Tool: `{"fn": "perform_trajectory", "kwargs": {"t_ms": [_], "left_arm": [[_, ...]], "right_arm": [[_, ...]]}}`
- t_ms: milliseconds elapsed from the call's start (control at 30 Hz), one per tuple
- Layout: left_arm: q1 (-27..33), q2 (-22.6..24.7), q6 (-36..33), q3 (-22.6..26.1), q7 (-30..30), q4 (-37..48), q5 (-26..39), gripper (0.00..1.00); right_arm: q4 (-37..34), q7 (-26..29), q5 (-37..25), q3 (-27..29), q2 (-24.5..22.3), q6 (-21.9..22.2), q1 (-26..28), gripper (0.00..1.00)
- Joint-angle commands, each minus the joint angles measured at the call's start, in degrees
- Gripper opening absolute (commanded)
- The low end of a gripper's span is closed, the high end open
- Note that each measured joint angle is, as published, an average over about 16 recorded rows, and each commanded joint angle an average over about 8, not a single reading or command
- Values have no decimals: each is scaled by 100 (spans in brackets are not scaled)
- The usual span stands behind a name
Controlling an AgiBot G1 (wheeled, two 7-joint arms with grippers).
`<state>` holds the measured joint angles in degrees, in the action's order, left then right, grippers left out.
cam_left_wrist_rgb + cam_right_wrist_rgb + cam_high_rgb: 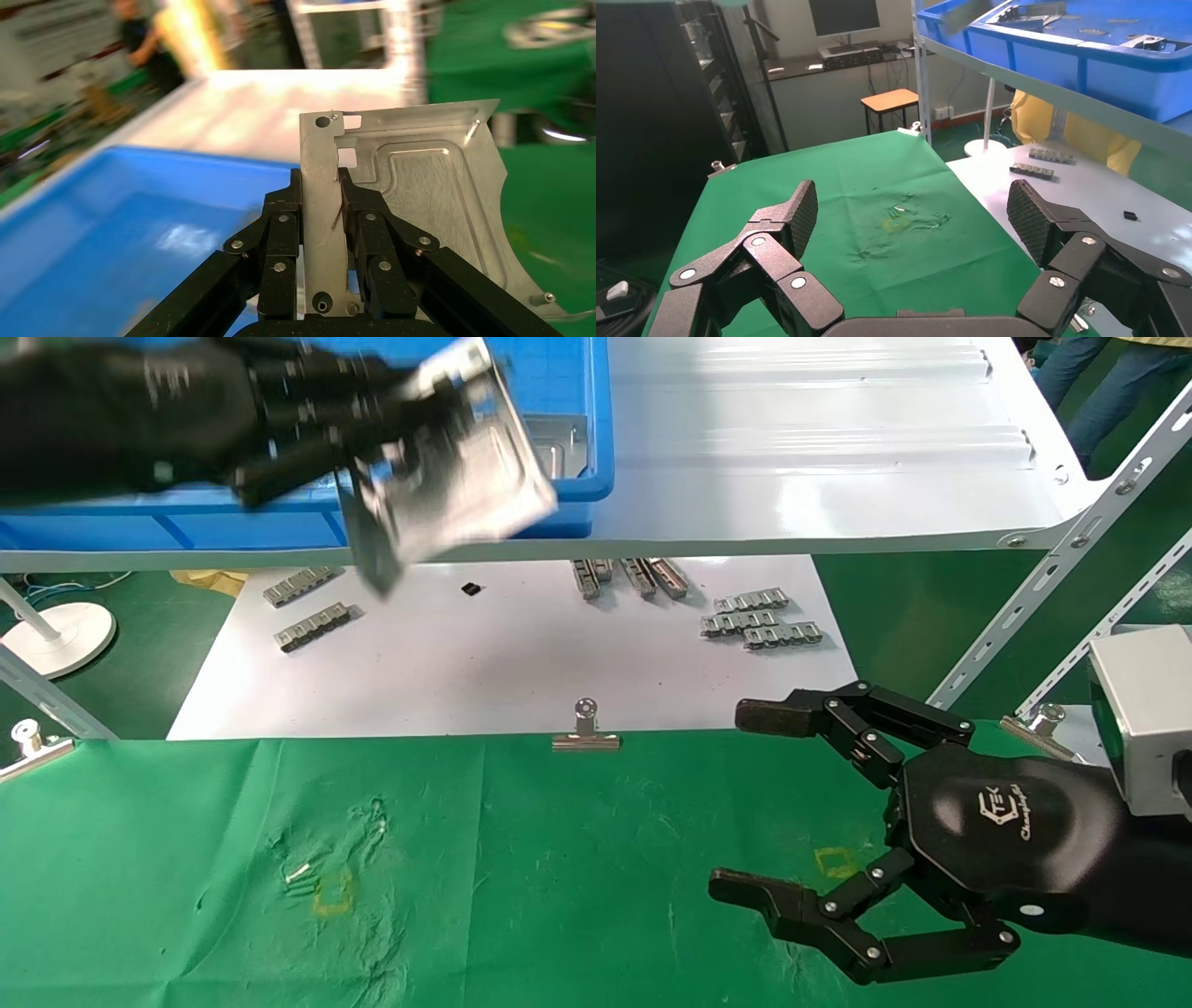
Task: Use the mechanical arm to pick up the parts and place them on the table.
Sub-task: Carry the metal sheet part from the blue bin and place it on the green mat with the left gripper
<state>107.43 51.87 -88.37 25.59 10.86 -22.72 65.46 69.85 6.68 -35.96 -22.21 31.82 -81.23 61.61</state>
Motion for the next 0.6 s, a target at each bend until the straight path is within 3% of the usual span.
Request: {"fn": "perform_trajectory", "kwargs": {"t_ms": [33, 300, 467, 600], "left_arm": [[-231, -131, -346, -7, 308, -216, -162, 0], [-1468, -1119, -281, 632, 1459, -1395, -592, 0], [-1971, -1218, -153, 1070, 2706, -1258, -171, 0], [-2046, -1095, -17, 1245, 3302, -692, 95, 0]], "right_arm": [[0, 0, 0, 0, 0, 0, 0, 100], [0, 0, 0, 0, 0, 0, 0, 100], [0, 0, 0, 0, 0, 0, 0, 100], [0, 0, 0, 0, 0, 0, 0, 100]]}}
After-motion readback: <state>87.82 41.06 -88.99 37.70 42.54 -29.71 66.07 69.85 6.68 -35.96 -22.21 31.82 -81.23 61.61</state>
